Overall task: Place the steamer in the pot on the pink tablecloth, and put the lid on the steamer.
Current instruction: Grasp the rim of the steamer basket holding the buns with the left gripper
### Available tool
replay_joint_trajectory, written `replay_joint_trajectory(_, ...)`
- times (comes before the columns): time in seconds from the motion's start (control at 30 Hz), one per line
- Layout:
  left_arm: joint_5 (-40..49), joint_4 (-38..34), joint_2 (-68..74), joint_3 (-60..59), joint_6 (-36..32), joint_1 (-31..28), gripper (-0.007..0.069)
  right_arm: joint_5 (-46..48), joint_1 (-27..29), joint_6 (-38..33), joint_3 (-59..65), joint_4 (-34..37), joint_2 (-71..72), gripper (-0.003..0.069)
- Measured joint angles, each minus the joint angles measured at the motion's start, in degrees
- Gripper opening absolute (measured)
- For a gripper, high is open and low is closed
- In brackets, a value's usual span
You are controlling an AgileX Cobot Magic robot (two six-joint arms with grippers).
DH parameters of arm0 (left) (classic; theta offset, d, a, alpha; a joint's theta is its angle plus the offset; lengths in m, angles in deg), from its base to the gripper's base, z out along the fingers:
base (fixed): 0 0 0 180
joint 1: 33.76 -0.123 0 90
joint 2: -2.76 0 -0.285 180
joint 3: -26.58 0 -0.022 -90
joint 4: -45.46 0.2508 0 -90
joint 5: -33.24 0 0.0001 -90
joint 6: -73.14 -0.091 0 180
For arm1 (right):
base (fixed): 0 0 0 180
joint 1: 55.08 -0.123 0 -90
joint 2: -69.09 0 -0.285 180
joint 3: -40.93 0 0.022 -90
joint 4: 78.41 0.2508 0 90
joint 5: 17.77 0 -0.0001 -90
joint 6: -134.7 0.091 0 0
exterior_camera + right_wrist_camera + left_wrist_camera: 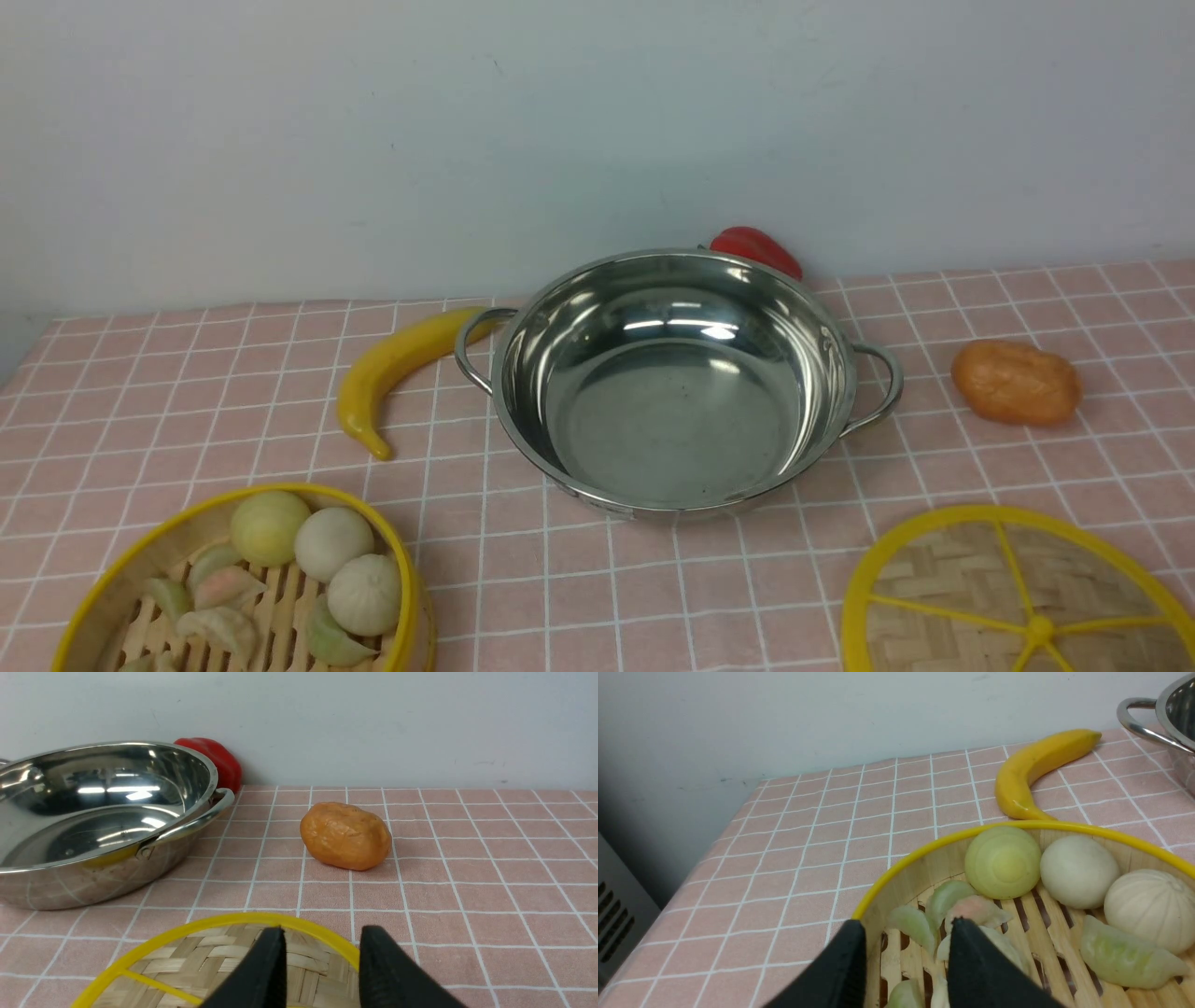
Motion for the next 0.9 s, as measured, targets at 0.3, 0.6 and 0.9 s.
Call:
replay_joint_trajectory(0.3,0.0,0.0,0.0,0.0,0.0,0.0,0.0242,0.0,0.0,0.11,0.0,0.0,0.0,0.0243)
replay_joint_trajectory(0.6,-1.45,-8.3,-0.09,0.0,2.71,0.0,0.0242,0.0,0.0,0.16,0.0,0.0,0.0,0.0243)
replay_joint_trajectory(0.9,-11.34,-31.16,-0.09,0.0,3.96,0.0,0.0243,0.0,0.0,0.16,0.0,0.0,0.0,0.0243)
